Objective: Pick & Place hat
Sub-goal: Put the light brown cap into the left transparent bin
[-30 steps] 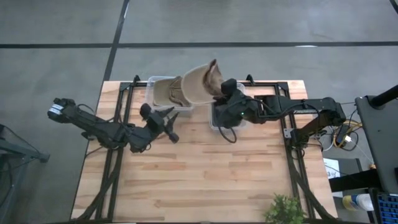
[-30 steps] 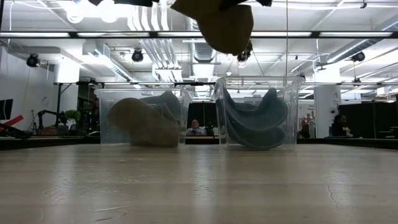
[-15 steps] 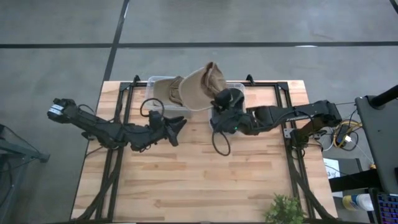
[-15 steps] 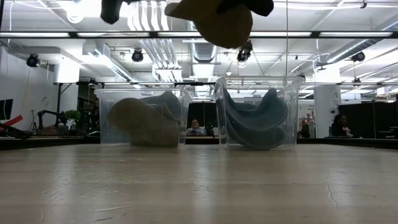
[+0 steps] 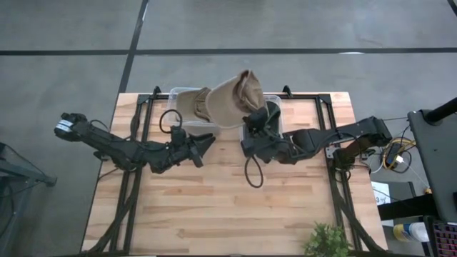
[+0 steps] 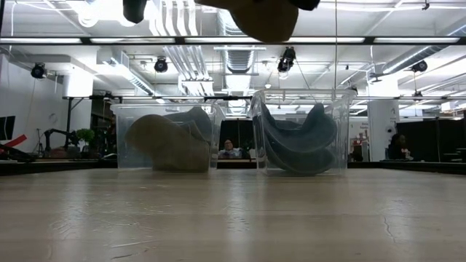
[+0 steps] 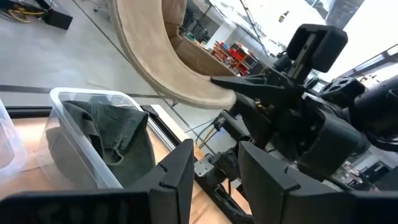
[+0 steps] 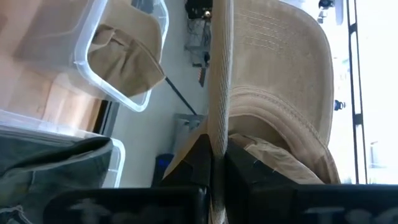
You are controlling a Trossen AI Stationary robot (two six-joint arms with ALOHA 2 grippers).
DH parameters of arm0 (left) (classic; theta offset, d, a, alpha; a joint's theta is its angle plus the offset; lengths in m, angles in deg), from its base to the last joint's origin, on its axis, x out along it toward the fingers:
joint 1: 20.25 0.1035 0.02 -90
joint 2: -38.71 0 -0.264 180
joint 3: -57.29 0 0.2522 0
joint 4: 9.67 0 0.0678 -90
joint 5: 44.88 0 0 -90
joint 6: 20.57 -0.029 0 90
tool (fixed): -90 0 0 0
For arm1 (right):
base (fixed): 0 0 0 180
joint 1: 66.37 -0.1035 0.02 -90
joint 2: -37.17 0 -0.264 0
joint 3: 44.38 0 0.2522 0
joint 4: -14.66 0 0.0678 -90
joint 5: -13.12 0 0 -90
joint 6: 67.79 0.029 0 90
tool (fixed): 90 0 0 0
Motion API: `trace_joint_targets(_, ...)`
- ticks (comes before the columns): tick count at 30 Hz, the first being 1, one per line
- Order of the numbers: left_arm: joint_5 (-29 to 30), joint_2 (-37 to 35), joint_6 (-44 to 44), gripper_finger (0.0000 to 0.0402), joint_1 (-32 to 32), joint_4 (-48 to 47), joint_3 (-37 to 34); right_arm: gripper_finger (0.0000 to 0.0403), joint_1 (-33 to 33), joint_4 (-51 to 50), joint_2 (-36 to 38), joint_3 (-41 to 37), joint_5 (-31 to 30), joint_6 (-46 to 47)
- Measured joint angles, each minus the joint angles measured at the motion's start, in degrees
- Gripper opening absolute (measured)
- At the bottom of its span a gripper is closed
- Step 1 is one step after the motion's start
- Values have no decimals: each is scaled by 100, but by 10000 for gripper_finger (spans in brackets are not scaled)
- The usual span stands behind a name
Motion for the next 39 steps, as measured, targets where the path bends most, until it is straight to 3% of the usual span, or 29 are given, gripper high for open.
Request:
trace_joint_targets(14, 22, 0, -92, 119, 5, 370, 0, 12, -479, 557, 2, 3, -270, -249)
trace_joint_targets(21, -254, 0, -70, 119, 2, 510, 0, 12, -491, 568, -2, 4, -442, -239)
trace_joint_targets(39, -234, -2, -178, 119, 82, 957, 2, 12, -570, 689, -2, -59, -458, -154)
